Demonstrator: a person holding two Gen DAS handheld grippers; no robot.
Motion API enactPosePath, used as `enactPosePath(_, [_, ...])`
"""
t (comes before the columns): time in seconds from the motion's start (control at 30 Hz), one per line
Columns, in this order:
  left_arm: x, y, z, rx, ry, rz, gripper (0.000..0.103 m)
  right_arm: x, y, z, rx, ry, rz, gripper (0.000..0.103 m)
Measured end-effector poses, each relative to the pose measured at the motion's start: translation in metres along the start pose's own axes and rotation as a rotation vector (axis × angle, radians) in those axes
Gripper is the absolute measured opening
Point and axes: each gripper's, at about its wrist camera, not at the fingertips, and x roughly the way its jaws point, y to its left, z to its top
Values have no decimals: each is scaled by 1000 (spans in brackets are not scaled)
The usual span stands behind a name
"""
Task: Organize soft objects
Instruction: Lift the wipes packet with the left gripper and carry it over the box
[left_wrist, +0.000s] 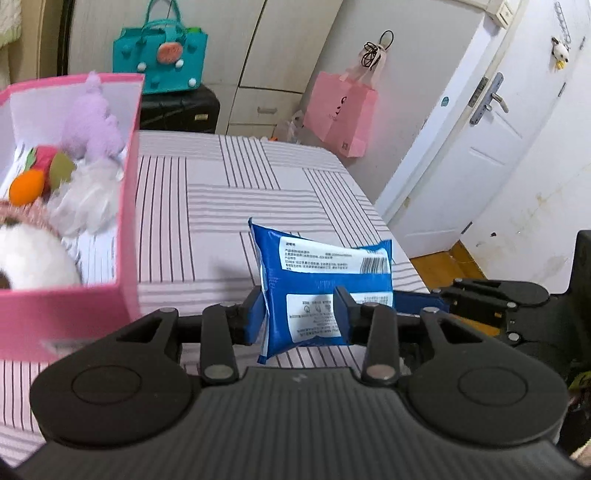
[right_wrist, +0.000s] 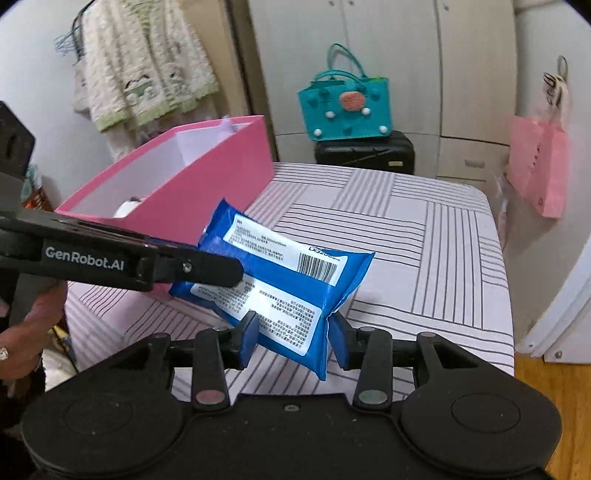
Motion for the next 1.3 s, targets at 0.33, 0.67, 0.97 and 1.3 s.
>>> enactPosePath(0.33, [-34,25,-14,-74,108,-82,37,-22,25,8,-83,29,78,51])
enactPosePath(0.67, [-79,46,-19,-93,209,-162,38,-37,56,32,-164,94,186,52])
enactPosePath(0.97, [-128,52,-2,24,51,-58,38,-37,82,62,-209,74,273,52])
enactPosePath(1.3, [-147,98,43,4,-136,-37,38,-17,100,116,-238,-45,314,53])
